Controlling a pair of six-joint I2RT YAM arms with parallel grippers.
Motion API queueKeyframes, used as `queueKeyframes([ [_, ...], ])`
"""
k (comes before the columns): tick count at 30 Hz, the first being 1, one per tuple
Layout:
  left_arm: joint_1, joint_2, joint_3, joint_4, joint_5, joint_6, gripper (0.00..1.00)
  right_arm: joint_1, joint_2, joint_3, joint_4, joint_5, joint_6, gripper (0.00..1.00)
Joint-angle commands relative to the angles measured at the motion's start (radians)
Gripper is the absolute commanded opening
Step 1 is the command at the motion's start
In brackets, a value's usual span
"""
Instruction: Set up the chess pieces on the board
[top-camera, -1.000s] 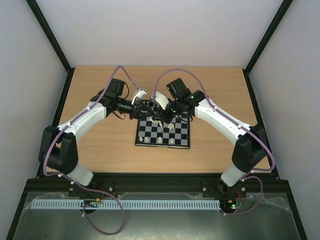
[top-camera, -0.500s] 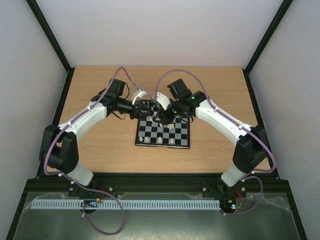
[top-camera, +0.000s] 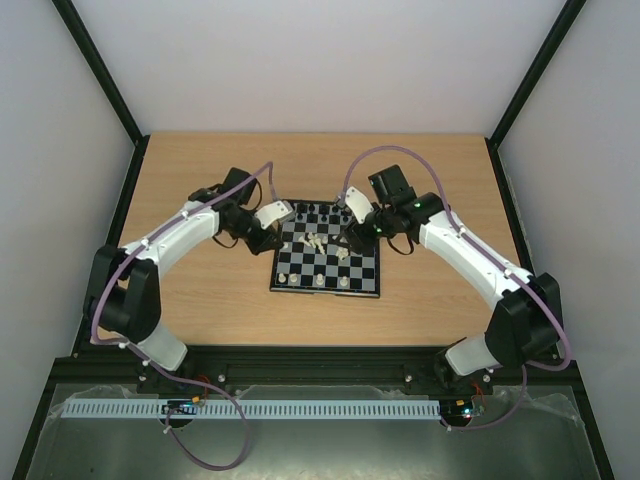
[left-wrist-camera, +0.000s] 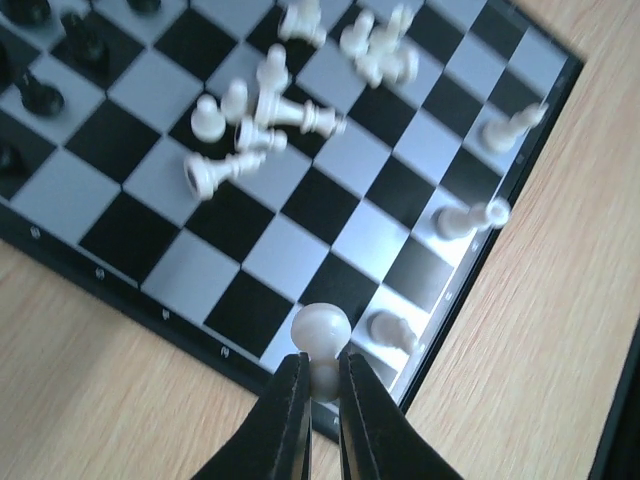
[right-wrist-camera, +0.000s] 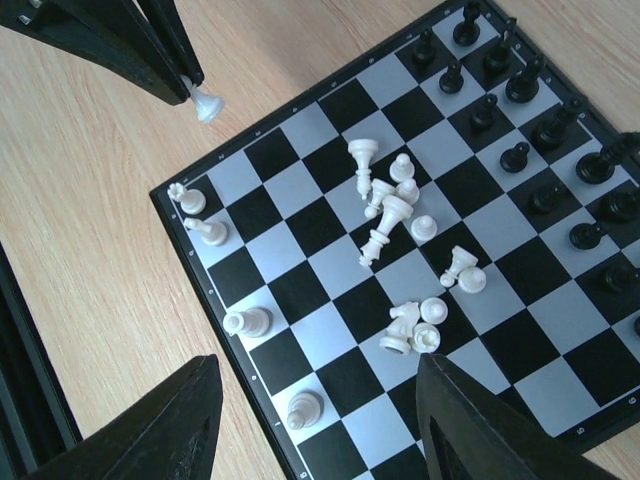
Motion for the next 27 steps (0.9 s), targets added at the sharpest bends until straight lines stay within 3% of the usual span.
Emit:
queueKeyframes([
  [1,-0.035,0.020,-0.012,-0.098,-0.174,0.061,0.07,-0.006,-0.026,-0.028,-0.018,0.008,-0.008,0.54],
  [11,-0.115,0.123,0.023,-0.109,-0.294,0.029,0.07,-0.008,-0.031,-0.039,-0.013,0.006,-0.009,0.54],
  [27,-0.192,0.206,0.054,-0.097,-0.364,0.008,0.07,-0.009,-0.050,-0.071,-0.006,0.012,-0.015,0.54],
])
